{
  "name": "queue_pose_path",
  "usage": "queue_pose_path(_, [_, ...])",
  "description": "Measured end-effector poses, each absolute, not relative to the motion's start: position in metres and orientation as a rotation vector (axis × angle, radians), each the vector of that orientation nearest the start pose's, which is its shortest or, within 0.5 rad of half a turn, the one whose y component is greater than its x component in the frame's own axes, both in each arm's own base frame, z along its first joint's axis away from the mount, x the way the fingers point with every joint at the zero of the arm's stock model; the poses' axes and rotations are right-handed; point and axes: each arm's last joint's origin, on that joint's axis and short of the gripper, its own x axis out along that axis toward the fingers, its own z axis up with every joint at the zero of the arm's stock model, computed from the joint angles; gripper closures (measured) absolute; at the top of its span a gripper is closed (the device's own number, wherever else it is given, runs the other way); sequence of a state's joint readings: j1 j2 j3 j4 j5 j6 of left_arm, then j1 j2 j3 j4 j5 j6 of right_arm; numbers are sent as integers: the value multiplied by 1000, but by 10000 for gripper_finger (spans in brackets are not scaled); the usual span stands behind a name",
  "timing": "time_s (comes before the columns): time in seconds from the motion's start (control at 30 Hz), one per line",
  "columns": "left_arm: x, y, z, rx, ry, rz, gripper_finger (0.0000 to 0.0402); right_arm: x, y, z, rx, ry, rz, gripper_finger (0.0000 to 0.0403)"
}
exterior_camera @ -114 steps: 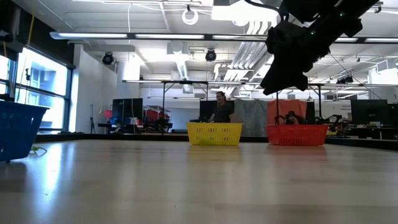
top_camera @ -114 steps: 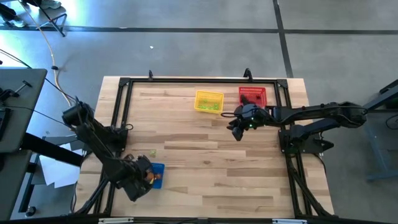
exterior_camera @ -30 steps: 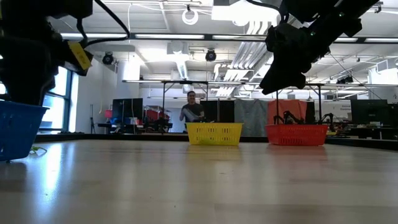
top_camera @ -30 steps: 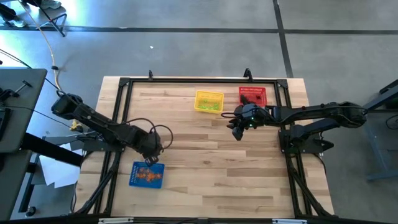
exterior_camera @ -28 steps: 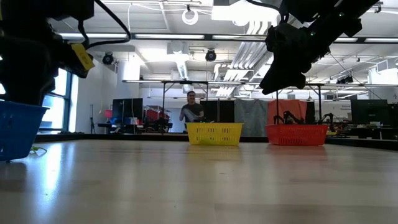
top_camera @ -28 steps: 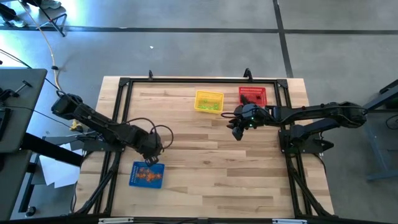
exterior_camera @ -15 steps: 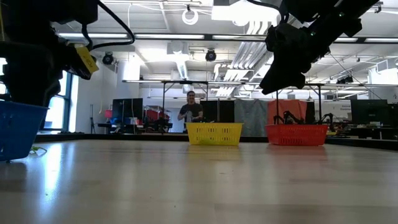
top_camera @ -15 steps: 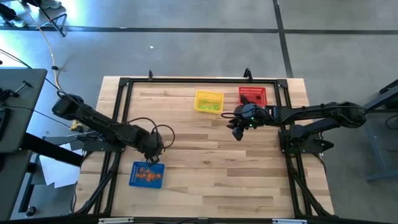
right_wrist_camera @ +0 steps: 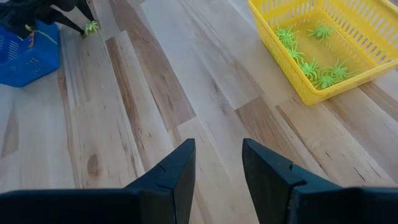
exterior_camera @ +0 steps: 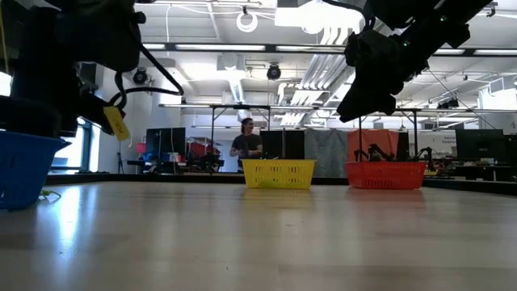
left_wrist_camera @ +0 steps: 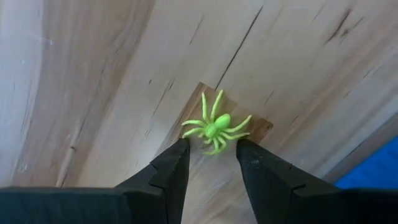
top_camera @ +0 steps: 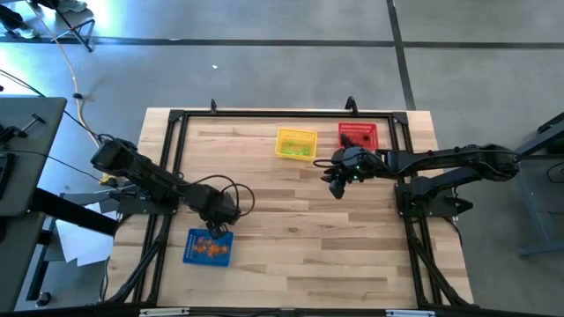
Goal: Sort Halloween decoration
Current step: Put the green spider toy into the yellow bin
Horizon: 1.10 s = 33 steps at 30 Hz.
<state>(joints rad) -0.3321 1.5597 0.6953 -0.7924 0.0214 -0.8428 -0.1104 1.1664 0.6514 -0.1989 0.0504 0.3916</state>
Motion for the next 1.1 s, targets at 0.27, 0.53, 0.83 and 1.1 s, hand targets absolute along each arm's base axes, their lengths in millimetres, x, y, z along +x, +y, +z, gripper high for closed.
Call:
queue_pose_path(0.27, [204, -65, 125, -398, 1608, 423, 274, 231, -27, 215, 395, 673, -292, 277])
queue_pose_path(0.53, [207, -61, 126, -483, 1578, 459, 388, 231, -27, 215, 395, 672, -294, 277])
queue_pose_path(0.83, [212, -61, 133, -498, 1536, 461, 401, 231, -27, 215, 394, 672, -295, 277])
queue_pose_path(1.1, [231, -64, 173, -507, 1334, 419, 401, 231, -27, 215, 393, 660, -298, 277])
